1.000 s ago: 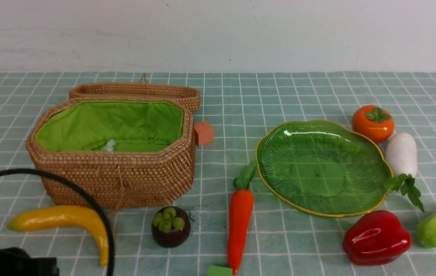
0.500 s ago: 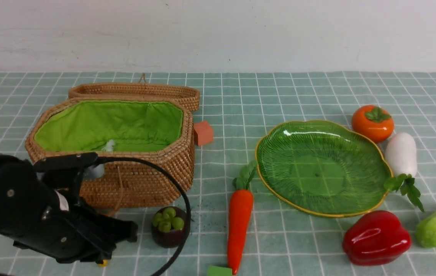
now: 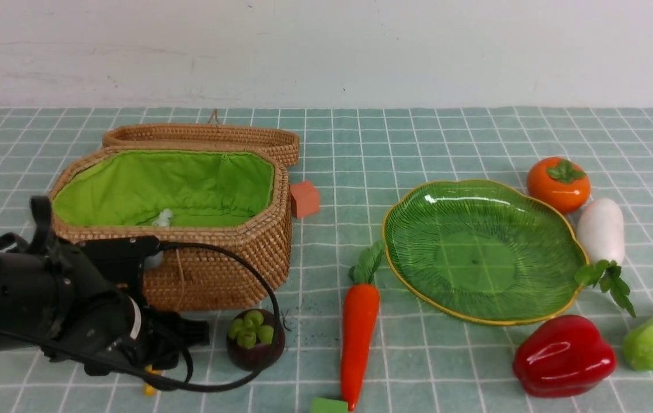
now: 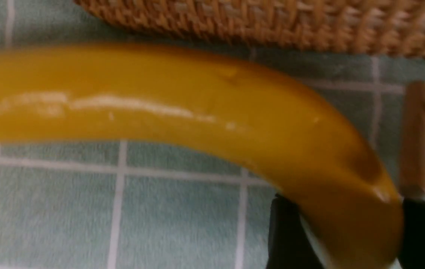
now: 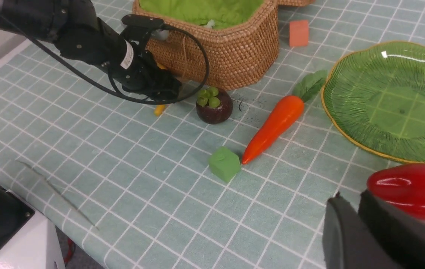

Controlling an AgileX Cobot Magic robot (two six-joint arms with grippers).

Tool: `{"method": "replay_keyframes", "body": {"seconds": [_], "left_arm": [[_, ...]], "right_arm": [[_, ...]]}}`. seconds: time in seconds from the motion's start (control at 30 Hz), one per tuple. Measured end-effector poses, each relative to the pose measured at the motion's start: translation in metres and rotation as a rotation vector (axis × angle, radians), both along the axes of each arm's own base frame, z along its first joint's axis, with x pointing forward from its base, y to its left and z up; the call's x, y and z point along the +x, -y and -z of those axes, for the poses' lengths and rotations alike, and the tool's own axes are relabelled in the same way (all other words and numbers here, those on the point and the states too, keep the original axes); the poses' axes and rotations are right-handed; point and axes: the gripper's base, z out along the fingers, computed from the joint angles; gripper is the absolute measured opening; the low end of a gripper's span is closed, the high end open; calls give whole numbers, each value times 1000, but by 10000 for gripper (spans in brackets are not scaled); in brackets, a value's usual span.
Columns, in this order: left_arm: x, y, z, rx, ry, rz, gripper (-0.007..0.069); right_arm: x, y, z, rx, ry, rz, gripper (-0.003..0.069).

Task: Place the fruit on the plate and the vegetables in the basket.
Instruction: Use the left arm to grab a banana and put it into the right plate

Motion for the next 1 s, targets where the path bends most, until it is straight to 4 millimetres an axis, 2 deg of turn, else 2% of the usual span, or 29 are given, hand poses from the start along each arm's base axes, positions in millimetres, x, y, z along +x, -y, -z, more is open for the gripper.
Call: {"method": "replay_keyframes", "body": {"seconds": [0.1,0.3,0.47,0.57,0.6,0.67,0.73,0.8,0.87,0.93,1.0], "left_arm": [[3,0,5,-16,-8,-81,290],[3,0,5,-14,-17,-132,277],[-11,-10,-13,46,-42,-190,269],[-28,-4,-51,38,43,-147,269],[-30,-4,-54,41,45,-143,269],[-51,1,-81,35,93,-86,269],[-58,1,-91,43,89,-62,269],[-71,4,-118,48,62,51,267],[-72,7,-132,57,52,140,267],[-69,25,-158,-3,38,358,267],[-62,43,-173,-60,59,500,267]], "right_arm": [[0,0,0,2,0,-3,76],[0,0,0,2,1,-4,80],[-1,-1,0,9,-1,-9,85],[0,-2,-2,27,14,-9,84],[0,-2,-2,28,15,-9,84],[1,-1,-3,34,26,-3,87],[1,-1,-4,35,28,-2,87],[1,-1,-4,36,29,-2,87],[1,-1,-4,38,32,0,87],[2,-1,-5,42,40,4,87],[2,-1,-5,42,37,14,87]]}}
